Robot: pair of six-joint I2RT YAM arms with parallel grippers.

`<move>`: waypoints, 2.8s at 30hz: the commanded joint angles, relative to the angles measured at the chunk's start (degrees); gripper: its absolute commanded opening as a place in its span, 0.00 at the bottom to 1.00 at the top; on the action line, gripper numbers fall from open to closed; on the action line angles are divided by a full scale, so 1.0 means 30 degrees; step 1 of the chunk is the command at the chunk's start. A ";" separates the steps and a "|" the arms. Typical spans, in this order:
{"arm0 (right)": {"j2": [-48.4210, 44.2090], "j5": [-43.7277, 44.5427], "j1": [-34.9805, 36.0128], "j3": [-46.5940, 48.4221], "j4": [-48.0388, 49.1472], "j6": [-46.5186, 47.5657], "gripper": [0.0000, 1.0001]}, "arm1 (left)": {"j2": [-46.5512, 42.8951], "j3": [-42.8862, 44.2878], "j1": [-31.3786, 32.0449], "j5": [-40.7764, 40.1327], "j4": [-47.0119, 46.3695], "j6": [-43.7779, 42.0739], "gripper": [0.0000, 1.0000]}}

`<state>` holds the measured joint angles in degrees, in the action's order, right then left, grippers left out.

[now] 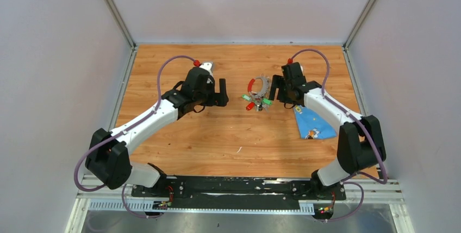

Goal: Remove the keys from the keyring

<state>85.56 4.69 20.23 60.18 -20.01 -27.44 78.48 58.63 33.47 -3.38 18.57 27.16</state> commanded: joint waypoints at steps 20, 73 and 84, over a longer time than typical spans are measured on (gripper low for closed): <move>1.0711 0.0843 0.1614 0.6657 -0.0755 0.0294 0.73 | -0.3863 -0.4420 -0.2662 0.2825 -0.1426 0.1655 1.00; 0.5803 -0.8579 0.3026 -0.0674 0.8206 -0.1600 0.01 | 0.4573 -0.7295 -0.2434 0.8429 -1.4440 1.0920 0.86; 0.4196 -0.6249 0.3844 -0.0785 0.7014 -0.0186 0.01 | 0.7996 -0.5713 -0.1326 0.9641 -1.6080 1.3057 0.61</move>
<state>101.16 -17.02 30.44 58.30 2.52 -30.11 99.63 40.53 28.73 22.83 -25.12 62.57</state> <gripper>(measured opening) 0.203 0.654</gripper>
